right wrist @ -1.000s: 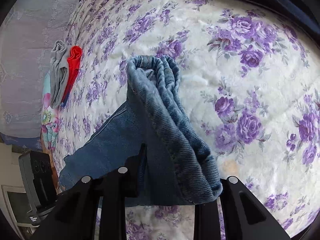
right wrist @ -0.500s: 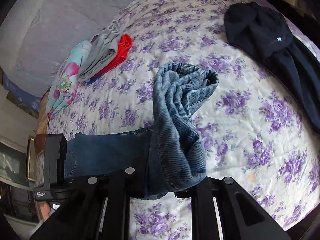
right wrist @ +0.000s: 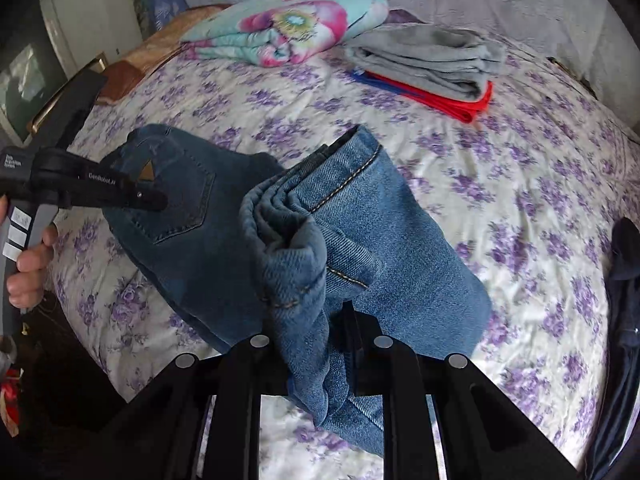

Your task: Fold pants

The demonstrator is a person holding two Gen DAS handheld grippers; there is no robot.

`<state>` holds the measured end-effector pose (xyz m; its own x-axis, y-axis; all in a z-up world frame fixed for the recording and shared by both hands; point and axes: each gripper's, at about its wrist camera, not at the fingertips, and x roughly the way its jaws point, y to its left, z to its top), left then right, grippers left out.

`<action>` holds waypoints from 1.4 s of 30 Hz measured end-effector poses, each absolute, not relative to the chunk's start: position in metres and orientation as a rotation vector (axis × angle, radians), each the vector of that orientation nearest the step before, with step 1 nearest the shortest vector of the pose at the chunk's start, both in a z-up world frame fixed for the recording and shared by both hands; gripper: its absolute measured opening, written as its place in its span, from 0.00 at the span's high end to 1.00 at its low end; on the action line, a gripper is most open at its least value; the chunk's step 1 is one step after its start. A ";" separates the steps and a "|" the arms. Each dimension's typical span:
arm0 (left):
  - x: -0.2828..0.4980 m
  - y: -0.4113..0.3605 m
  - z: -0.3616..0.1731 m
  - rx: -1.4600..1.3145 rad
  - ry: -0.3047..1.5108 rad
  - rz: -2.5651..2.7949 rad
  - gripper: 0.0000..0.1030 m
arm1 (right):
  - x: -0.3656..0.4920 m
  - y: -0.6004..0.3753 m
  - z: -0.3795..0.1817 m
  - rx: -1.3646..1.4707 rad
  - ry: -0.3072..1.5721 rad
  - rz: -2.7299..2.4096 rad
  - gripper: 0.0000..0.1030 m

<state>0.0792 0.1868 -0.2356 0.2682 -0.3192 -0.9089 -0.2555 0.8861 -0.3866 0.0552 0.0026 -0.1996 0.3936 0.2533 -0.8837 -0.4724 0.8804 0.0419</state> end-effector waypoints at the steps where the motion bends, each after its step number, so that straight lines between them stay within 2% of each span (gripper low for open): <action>1: 0.081 0.187 -0.240 -0.522 1.321 -0.059 0.99 | 0.058 0.015 -0.212 -0.249 1.096 0.479 0.83; 4: 0.086 0.180 -0.255 -0.493 1.331 -0.075 0.97 | 0.063 0.044 -0.252 -0.323 1.173 0.474 0.81; 6: 0.087 0.180 -0.262 -0.512 1.326 -0.078 0.97 | 0.059 0.051 -0.256 -0.367 1.153 0.469 0.76; 8: 0.087 0.188 -0.266 -0.553 1.331 -0.090 0.98 | 0.057 0.053 -0.246 -0.361 1.195 0.518 0.56; 10: 0.086 0.191 -0.268 -0.572 1.338 -0.114 0.99 | 0.058 0.045 -0.232 -0.257 1.270 0.584 0.52; 13: 0.086 0.190 -0.269 -0.564 1.341 -0.121 0.99 | 0.060 0.027 -0.200 -0.091 1.297 0.639 0.38; 15: 0.087 0.186 -0.269 -0.546 1.340 -0.111 0.99 | 0.062 0.016 -0.182 -0.054 1.243 0.637 0.38; 16: 0.088 0.185 -0.268 -0.538 1.340 -0.107 0.99 | 0.063 0.013 -0.177 -0.039 1.226 0.636 0.40; 17: 0.089 0.183 -0.268 -0.531 1.340 -0.104 0.99 | 0.065 0.010 -0.174 -0.023 1.210 0.642 0.62; 19: 0.089 0.181 -0.268 -0.513 1.343 -0.103 0.99 | 0.070 0.012 -0.183 -0.033 1.232 0.636 0.91; 22: 0.092 0.181 -0.268 -0.507 1.350 -0.110 0.99 | 0.076 0.022 -0.218 -0.032 1.314 0.644 0.89; 25: 0.092 0.184 -0.270 -0.530 1.354 -0.115 0.99 | 0.069 0.037 -0.260 -0.046 1.419 0.657 0.94; 29: 0.090 0.187 -0.269 -0.549 1.354 -0.115 0.99 | 0.073 0.043 -0.238 -0.069 1.418 0.666 0.93; 32: 0.085 0.186 -0.255 -0.536 1.342 -0.094 0.99 | 0.087 0.040 -0.210 -0.069 1.312 0.637 0.92; 36: 0.066 0.199 -0.219 -0.564 1.253 -0.096 0.98 | 0.123 0.037 -0.217 -0.085 1.279 0.530 0.92; 39: 0.047 0.222 -0.191 -0.599 1.172 -0.041 0.86 | 0.143 0.036 -0.248 -0.112 1.331 0.481 0.93; 40: 0.041 0.233 -0.183 -0.610 1.148 -0.006 0.66 | 0.145 0.035 -0.254 -0.120 1.311 0.474 0.94; 41: 0.035 0.244 -0.176 -0.622 1.125 0.038 0.41 | 0.146 0.034 -0.254 -0.109 1.304 0.475 0.94; 42: 0.029 0.256 -0.172 -0.635 1.104 0.079 0.32 | 0.147 0.032 -0.253 -0.096 1.313 0.475 0.94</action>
<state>0.0285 0.2555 -0.1718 0.4658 -0.2461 -0.8500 -0.3647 0.8218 -0.4378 0.1471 0.0319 -0.2529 0.1741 0.2806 -0.9439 -0.3879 0.9006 0.1962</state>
